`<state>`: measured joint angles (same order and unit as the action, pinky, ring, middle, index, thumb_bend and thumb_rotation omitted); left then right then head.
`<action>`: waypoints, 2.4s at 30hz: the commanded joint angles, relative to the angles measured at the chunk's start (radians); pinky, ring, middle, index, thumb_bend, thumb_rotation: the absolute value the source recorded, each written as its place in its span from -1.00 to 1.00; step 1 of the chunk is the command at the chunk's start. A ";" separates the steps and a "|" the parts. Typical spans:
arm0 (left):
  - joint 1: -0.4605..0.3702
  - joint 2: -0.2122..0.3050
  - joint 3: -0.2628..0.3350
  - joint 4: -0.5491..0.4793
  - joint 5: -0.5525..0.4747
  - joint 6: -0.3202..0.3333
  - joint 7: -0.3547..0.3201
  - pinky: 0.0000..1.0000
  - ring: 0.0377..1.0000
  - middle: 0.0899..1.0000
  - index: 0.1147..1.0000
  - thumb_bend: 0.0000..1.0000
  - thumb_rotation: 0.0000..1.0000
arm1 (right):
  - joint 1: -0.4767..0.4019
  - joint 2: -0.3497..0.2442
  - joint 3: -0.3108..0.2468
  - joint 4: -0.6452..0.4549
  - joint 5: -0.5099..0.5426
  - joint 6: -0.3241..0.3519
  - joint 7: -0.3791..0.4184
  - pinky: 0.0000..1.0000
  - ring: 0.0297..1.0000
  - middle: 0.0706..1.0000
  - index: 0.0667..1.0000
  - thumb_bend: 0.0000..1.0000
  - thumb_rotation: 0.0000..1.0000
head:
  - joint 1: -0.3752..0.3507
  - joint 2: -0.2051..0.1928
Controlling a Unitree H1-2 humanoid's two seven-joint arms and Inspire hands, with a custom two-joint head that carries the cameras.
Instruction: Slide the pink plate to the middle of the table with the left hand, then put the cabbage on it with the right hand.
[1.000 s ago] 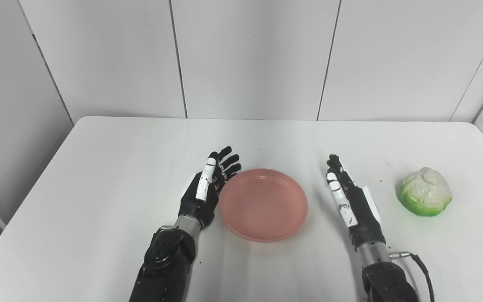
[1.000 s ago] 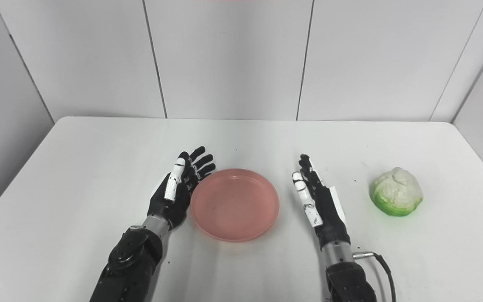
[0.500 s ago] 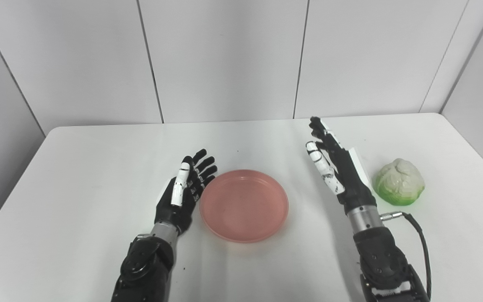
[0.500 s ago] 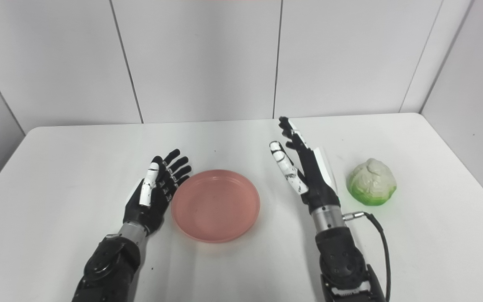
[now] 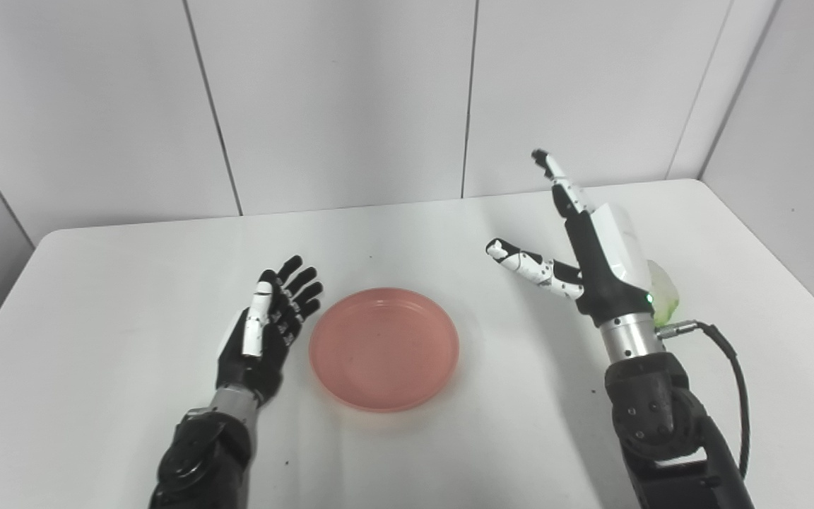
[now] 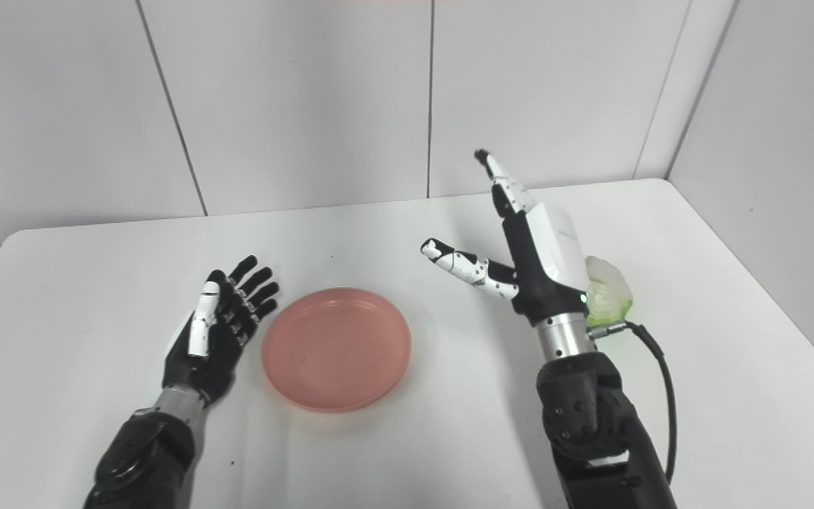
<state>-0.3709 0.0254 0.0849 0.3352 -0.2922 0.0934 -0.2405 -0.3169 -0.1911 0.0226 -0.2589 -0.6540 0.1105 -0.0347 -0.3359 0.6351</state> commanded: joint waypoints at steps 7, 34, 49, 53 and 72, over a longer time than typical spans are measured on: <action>-0.024 0.033 0.020 0.060 -0.033 -0.032 -0.039 0.85 0.78 0.79 0.77 -0.07 1.00 | -0.027 -0.038 -0.083 -0.088 -0.068 0.066 -0.033 0.67 0.81 0.87 0.89 0.46 0.39 | -0.071 -0.013; -0.093 0.110 0.069 0.300 -0.093 -0.167 -0.196 0.88 0.79 0.80 0.80 0.01 1.00 | 0.095 -0.062 -0.182 -0.184 -0.178 0.343 0.084 0.51 0.85 1.00 1.00 1.00 0.28 | -0.198 -0.014; -0.101 0.135 0.080 0.324 -0.098 -0.163 -0.210 0.83 0.77 0.79 0.78 0.00 1.00 | 0.084 -0.061 -0.194 0.011 -0.069 0.311 -0.037 0.51 0.85 1.00 1.00 1.00 0.29 | -0.232 0.000; -0.104 0.138 0.082 0.332 -0.104 -0.159 -0.216 0.84 0.77 0.78 0.77 -0.01 1.00 | 0.076 -0.065 -0.208 0.066 -0.001 0.285 -0.071 0.54 0.86 1.00 1.00 1.00 0.25 | -0.232 0.003; -0.096 0.139 0.096 0.301 -0.109 -0.109 -0.213 0.85 0.77 0.77 0.78 -0.03 1.00 | 0.050 -0.083 -0.197 0.231 0.156 0.199 -0.166 0.61 0.87 1.00 1.00 1.00 0.16 | -0.250 0.011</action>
<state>-0.4932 0.1533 0.1774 0.6249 -0.3921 -0.0386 -0.4512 -0.2259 -0.2501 -0.1763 -0.0200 -0.5068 0.3746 -0.1725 -0.5860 0.6473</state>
